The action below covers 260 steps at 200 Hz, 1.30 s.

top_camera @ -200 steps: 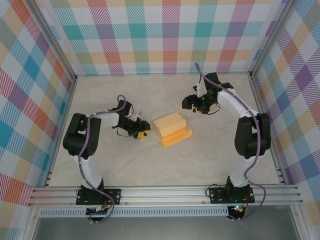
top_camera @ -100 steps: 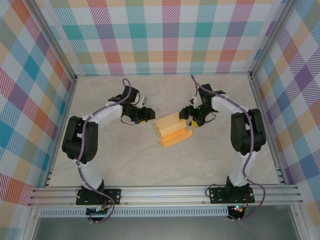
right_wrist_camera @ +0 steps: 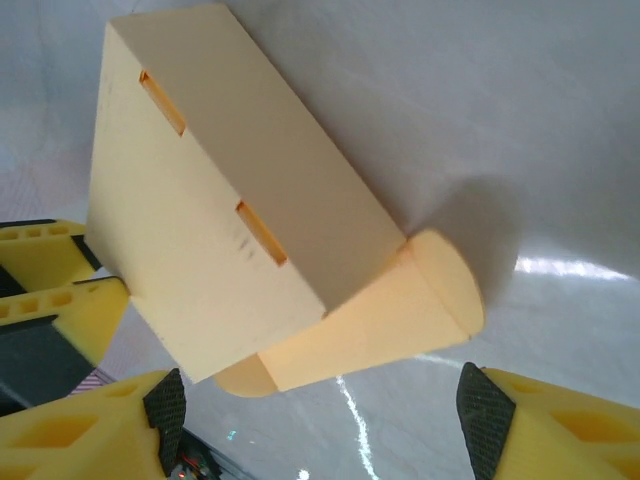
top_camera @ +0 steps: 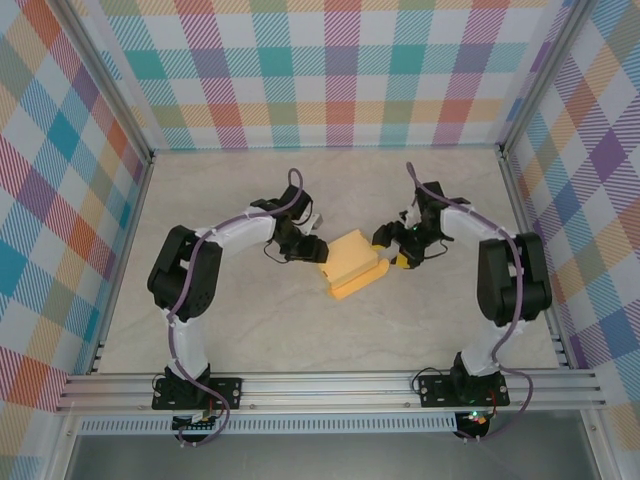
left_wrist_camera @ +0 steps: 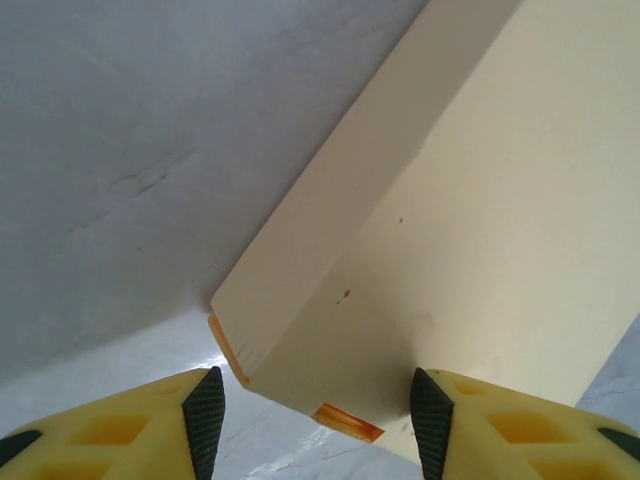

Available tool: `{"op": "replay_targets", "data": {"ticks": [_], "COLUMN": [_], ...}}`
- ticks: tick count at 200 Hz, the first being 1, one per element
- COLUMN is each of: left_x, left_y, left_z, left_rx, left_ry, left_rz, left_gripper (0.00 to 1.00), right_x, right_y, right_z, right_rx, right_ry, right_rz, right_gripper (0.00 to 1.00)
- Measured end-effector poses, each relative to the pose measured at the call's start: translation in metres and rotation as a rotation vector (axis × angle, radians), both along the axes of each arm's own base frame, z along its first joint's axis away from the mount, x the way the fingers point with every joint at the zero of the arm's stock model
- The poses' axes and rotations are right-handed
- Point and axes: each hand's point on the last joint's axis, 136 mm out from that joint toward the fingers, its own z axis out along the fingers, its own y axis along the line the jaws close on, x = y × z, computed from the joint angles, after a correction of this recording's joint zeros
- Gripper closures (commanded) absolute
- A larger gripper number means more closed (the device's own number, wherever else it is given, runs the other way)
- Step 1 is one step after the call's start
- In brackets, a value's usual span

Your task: Fold the paper box

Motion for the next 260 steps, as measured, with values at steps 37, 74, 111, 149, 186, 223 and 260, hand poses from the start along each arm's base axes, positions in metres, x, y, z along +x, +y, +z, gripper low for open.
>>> {"op": "replay_targets", "data": {"ticks": [37, 74, 111, 149, 186, 223, 260], "left_x": [-0.002, -0.002, -0.003, -0.004, -0.004, -0.005, -0.004], "left_y": [-0.001, -0.001, -0.002, -0.003, -0.004, -0.005, -0.004], "left_z": [-0.001, -0.001, -0.001, -0.002, -0.002, -0.003, -0.002], "left_rx": [0.008, 0.008, 0.003, -0.002, -0.007, -0.017, -0.022], "left_ry": [-0.010, -0.012, -0.010, -0.004, -0.001, 0.007, 0.012], "left_rz": [-0.027, -0.037, -0.041, -0.043, -0.044, -0.046, -0.042], "left_gripper": [0.46, 0.46, 0.46, 0.46, 0.46, 0.46, 0.46], "right_x": [-0.015, -0.010, -0.007, -0.001, 0.007, 0.007, 0.008], "right_y": [-0.009, -0.014, -0.023, -0.015, -0.008, -0.005, -0.005], "right_z": [0.003, -0.020, -0.035, -0.050, -0.045, -0.049, -0.049], "right_rx": [0.024, 0.009, -0.029, 0.021, 0.074, 0.090, 0.090], "right_ry": [-0.016, -0.032, -0.066, -0.066, -0.109, -0.112, -0.128], "right_rz": [-0.076, -0.029, 0.031, 0.055, 0.067, 0.082, 0.101], "right_gripper": [0.40, 0.57, 0.55, 0.55, 0.69, 0.77, 0.85]}}
